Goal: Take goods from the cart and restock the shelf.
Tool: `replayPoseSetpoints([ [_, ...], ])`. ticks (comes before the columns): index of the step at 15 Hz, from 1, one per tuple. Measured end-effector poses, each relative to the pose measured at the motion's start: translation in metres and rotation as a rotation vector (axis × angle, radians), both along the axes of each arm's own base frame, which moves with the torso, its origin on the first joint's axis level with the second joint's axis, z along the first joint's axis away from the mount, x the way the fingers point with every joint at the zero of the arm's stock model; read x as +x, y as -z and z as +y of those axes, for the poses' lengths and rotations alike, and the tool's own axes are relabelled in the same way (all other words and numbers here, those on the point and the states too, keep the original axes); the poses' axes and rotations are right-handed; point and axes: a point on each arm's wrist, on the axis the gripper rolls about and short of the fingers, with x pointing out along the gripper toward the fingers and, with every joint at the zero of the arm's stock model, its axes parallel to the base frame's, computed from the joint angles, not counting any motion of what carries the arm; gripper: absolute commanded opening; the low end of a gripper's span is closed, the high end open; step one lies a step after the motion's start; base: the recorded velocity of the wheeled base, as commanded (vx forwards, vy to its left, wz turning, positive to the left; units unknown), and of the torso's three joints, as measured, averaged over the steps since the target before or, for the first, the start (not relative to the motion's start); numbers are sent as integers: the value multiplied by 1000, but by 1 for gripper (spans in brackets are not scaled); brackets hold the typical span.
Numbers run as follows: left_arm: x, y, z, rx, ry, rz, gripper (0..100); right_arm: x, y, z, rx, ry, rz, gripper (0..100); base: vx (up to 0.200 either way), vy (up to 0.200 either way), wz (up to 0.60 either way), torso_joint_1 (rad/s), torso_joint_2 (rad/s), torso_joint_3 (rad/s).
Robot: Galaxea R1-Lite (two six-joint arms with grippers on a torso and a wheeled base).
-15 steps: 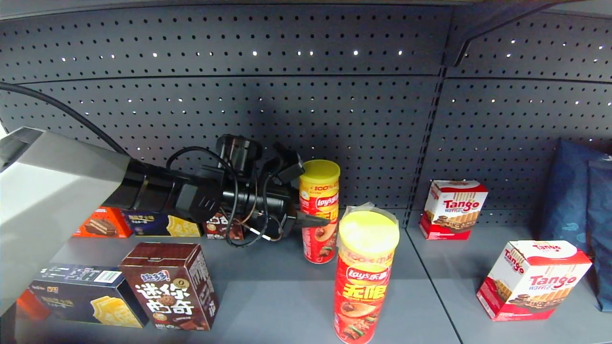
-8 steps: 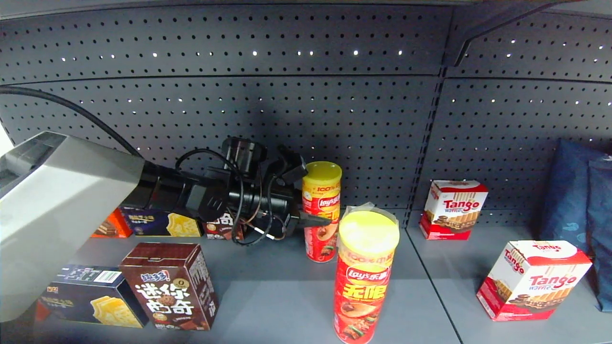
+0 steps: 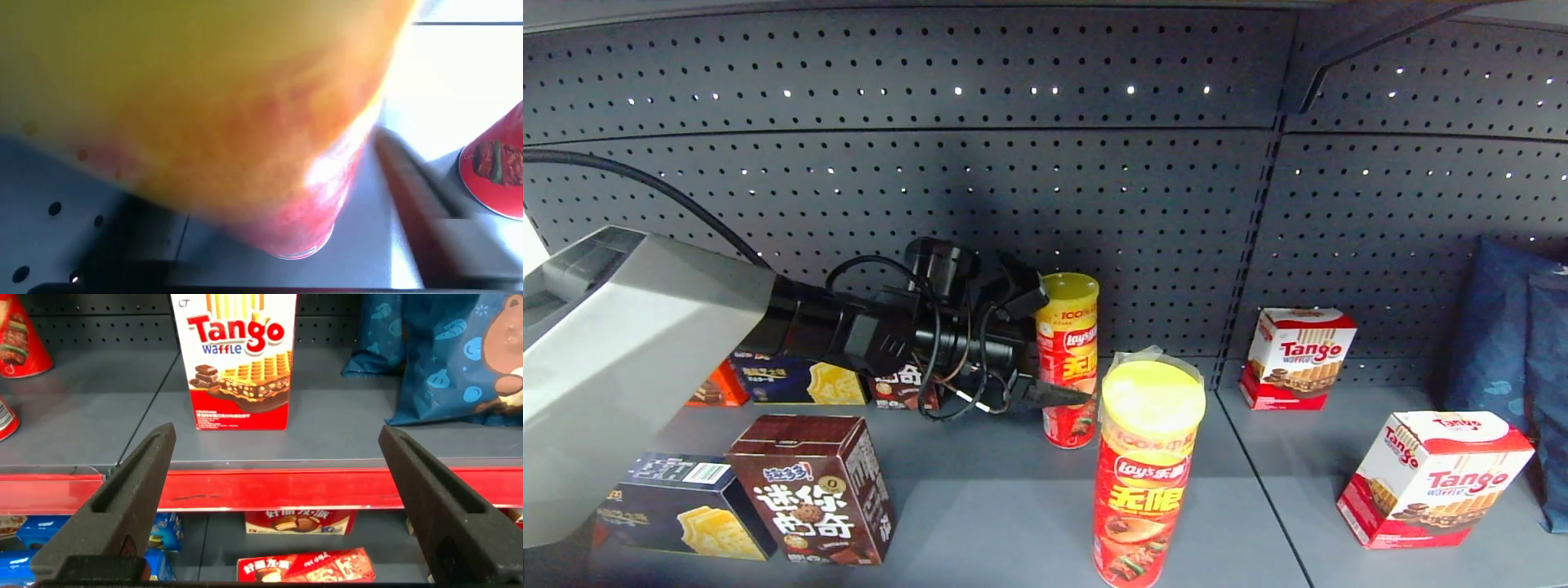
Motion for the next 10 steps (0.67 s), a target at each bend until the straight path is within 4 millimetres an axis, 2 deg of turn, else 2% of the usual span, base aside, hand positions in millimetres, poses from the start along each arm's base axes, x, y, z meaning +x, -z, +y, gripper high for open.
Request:
replayPoseSetpoints([
  [5,2,-5,12,-3,-28,-11,100,0,0,0,0,0,0,100,0,0,0,0,0,0],
  [10,-8,-18,34,2,-63,-38,100,0,0,0,0,0,0,100,0,0,0,0,0,0],
])
